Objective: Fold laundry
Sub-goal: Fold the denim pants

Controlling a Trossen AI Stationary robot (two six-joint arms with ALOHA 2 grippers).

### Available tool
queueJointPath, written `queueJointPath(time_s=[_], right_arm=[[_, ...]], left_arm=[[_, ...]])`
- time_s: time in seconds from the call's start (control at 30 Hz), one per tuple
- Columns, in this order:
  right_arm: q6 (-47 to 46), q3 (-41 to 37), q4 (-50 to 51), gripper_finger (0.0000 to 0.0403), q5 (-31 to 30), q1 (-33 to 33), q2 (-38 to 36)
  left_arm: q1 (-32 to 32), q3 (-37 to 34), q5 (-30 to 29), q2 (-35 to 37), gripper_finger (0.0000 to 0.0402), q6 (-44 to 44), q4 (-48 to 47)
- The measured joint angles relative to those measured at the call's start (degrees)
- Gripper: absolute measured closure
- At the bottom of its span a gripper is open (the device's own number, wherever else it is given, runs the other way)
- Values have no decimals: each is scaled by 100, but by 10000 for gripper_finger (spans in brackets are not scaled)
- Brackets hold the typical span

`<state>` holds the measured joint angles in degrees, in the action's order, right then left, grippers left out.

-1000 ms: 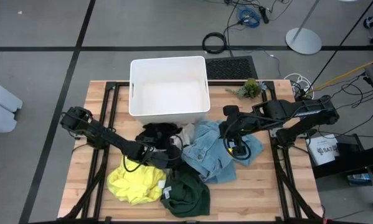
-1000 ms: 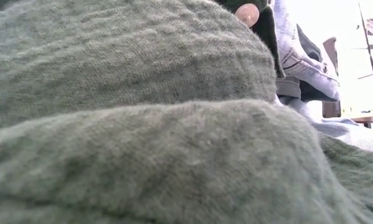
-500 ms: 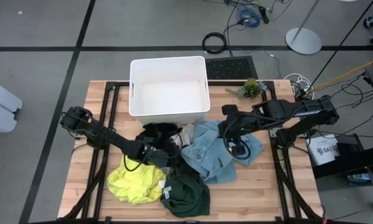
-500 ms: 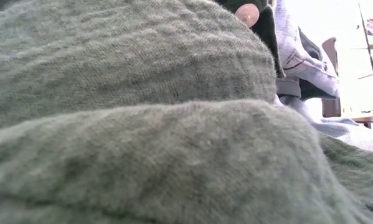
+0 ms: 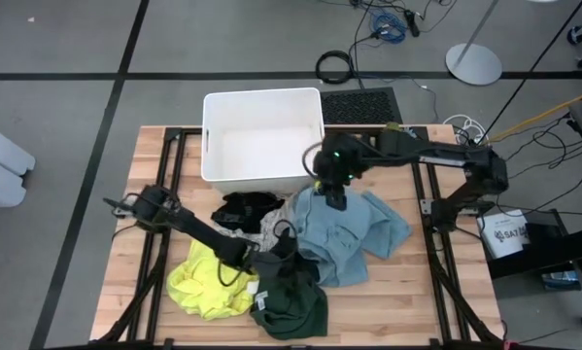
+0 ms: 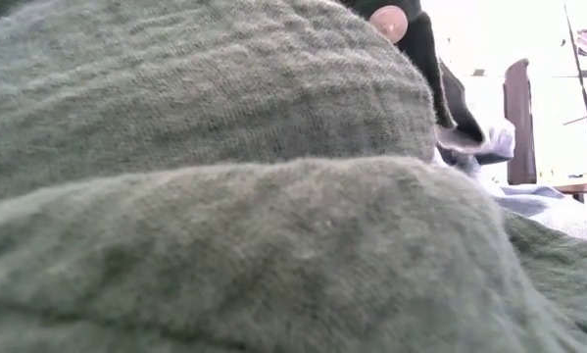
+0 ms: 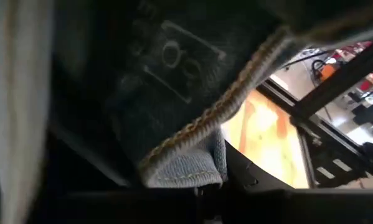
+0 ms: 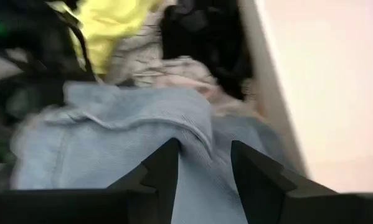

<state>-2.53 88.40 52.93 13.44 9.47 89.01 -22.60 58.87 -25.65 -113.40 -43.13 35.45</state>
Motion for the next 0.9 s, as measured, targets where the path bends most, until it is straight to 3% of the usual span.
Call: queueJointPath(time_s=[0.07, 0.13, 0.3, 0.5, 0.6, 0.67, 0.9], right_arm=[[78, 22, 85, 268, 374, 96, 84], [247, 60, 328, 270, 372, 99, 83], [497, 401, 833, 270, -552, -19, -65], [302, 1471, 1455, 270, -1531, -57, -103], [-286, 1770, 2051, 270, -1410, -190, -166], [-369, 1663, 2384, 270, -1390, -578, -283], [-1820, -432, 1523, 270, -3044, -3065, -1386]], left_arm=[[9, 176, 9, -122, 387, 47, -29], [8, 258, 85, -144, 387, 159, -42], [15, 260, 104, -129, 387, 196, -84], [51, 260, 144, -129, 387, 193, -183], [47, 258, 174, -127, 384, 188, -183], [47, 258, 271, -121, 384, 190, -198], [49, 258, 586, -112, 385, 303, -215]])
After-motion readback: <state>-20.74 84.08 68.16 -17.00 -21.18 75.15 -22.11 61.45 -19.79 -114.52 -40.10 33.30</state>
